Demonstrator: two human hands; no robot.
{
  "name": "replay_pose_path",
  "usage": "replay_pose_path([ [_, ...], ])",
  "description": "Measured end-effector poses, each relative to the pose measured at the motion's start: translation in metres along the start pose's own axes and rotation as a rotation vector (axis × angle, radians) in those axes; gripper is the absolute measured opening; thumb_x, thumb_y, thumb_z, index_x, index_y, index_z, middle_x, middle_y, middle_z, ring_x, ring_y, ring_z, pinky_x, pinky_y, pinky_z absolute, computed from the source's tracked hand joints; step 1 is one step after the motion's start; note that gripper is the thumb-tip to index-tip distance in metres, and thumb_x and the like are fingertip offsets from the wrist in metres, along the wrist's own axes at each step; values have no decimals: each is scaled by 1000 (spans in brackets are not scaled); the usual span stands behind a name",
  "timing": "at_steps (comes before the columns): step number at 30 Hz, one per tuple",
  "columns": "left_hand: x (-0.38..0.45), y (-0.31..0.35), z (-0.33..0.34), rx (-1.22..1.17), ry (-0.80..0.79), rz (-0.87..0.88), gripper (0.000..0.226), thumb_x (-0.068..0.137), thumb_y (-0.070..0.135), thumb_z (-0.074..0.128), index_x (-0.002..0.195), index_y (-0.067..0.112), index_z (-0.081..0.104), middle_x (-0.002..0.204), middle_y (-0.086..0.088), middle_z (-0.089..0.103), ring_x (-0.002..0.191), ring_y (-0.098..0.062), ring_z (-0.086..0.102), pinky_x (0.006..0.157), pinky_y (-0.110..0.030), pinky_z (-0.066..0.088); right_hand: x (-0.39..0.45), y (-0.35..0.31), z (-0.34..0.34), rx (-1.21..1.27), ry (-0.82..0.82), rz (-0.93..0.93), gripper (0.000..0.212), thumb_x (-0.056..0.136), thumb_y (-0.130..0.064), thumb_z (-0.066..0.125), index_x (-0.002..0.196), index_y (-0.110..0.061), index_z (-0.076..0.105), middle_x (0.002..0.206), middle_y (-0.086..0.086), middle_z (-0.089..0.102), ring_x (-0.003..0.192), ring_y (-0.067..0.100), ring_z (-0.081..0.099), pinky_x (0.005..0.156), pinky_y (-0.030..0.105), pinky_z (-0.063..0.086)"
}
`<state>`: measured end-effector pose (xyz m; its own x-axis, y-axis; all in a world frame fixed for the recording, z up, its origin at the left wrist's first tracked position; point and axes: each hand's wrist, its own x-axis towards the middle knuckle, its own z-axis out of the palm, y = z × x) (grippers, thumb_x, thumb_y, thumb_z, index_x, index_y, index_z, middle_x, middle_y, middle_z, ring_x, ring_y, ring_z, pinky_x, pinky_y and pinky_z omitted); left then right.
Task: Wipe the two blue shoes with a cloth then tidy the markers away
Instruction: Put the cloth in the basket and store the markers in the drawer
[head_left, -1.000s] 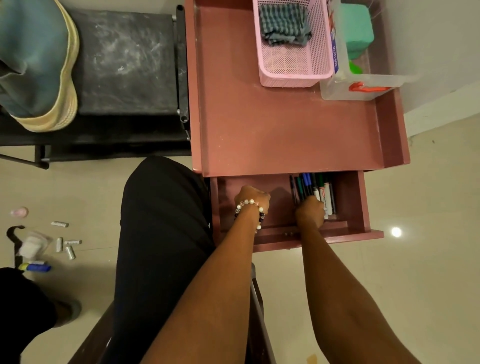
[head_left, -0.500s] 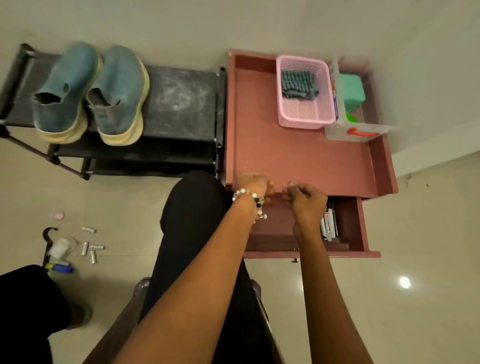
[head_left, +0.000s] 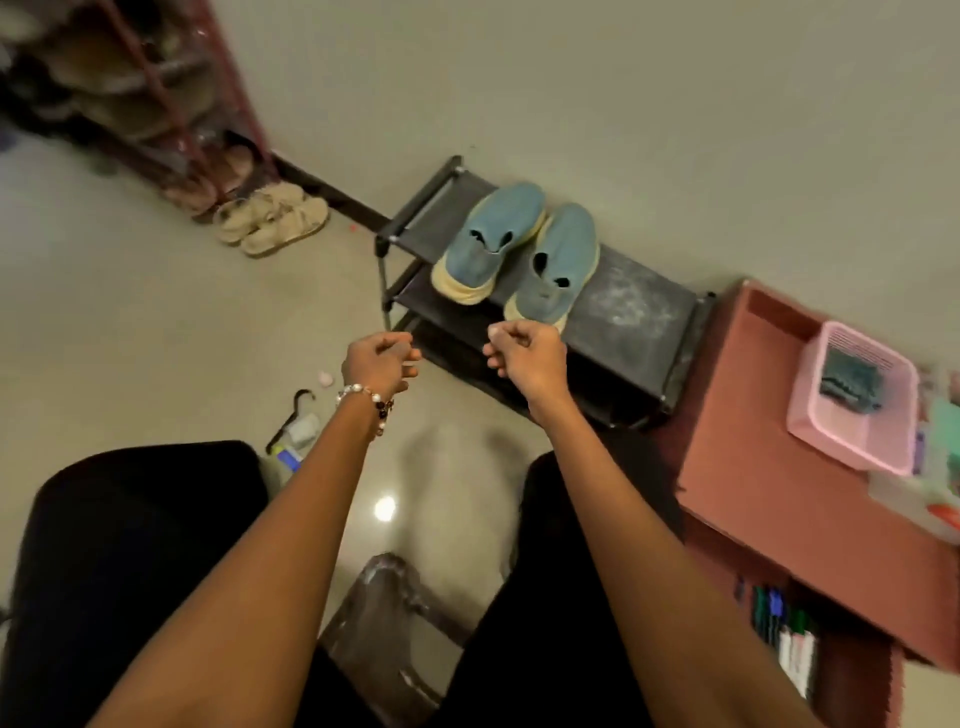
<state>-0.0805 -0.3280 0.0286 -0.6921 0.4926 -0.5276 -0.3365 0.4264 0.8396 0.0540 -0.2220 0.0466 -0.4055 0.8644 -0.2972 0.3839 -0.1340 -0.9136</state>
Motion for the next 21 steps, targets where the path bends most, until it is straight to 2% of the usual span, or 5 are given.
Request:
replay_pose_path([
  [5,60,-56,-84,6,171,-135,18,92,12,54,103,11,68,76,-1,68,57,-14,57,51,-25,44,31,36,101,-172,-248,93,10,91,-16,60,87,-10,67,71,8,67,55,12,58,53,21,46],
  [11,130,-145,-137,-85,331,-378,11,95,12,54,99,8,63,74,-3,65,55,-15,57,50,-25,45,66,129,196,-337,-424,249,11,88,-13,62,90,-5,68,72,9,66,52,9,58,45,13,42],
  [14,165,-188,-149,-96,363,-469,10,94,12,53,92,9,62,75,-5,66,56,-17,60,48,-24,44,85,183,233,-465,-510,295,7,86,-10,63,85,-6,68,75,13,68,57,16,60,53,21,48],
  [17,201,-224,-153,-73,341,-514,18,97,13,46,89,9,62,83,-7,68,63,-19,61,53,-25,45,104,238,269,-614,-590,294,6,82,-7,64,79,-11,68,77,10,68,72,25,65,72,35,56],
  [21,239,-260,-146,-51,260,-559,26,99,8,44,76,16,51,72,-2,57,51,-12,50,40,-16,36,120,300,310,-869,-716,227,21,83,-11,63,104,-8,65,104,16,66,100,31,60,85,32,49],
])
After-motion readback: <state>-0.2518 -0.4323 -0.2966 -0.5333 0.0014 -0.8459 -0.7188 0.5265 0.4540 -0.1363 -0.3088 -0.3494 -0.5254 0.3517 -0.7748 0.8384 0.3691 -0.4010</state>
